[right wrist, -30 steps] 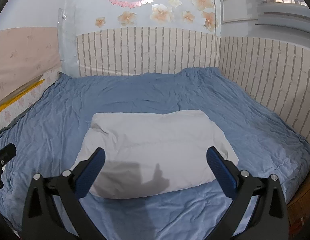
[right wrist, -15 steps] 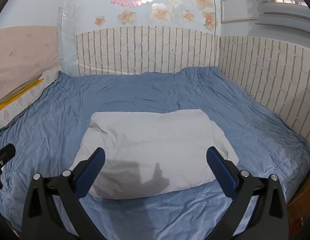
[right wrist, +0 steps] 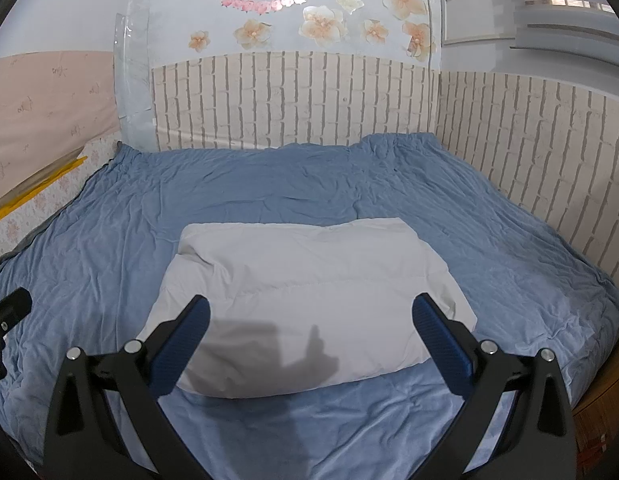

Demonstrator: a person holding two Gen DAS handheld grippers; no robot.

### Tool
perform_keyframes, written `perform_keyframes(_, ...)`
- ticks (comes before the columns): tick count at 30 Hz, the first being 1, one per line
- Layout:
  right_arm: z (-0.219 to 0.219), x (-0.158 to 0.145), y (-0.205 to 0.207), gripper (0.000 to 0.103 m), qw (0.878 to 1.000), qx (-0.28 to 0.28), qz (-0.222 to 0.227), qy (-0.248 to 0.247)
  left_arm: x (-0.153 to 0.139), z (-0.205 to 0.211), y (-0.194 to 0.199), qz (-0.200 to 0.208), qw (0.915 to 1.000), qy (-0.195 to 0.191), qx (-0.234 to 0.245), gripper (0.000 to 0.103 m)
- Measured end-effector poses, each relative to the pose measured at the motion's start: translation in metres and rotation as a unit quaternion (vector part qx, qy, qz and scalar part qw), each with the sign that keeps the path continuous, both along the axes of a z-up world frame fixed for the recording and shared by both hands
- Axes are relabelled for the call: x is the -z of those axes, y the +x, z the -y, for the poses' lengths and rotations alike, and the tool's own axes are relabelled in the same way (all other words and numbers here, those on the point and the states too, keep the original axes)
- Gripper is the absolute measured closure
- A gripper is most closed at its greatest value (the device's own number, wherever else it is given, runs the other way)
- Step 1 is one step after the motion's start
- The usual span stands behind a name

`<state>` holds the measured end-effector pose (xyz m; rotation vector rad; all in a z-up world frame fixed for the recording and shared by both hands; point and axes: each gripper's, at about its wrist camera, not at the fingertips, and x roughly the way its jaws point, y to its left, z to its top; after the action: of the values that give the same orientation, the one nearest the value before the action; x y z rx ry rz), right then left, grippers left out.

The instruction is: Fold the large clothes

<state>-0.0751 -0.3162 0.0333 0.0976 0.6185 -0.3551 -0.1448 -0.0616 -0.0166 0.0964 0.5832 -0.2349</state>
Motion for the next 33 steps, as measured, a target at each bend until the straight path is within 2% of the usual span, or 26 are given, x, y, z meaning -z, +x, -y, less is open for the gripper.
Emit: perform_keyframes(33,0.0040,0.0015,0.0019,0.002,1.000,0.002,-0.002,-0.002,0.0043,0.0045,-0.0001,-0.007,1.0000,0.007,0.001,0.003)
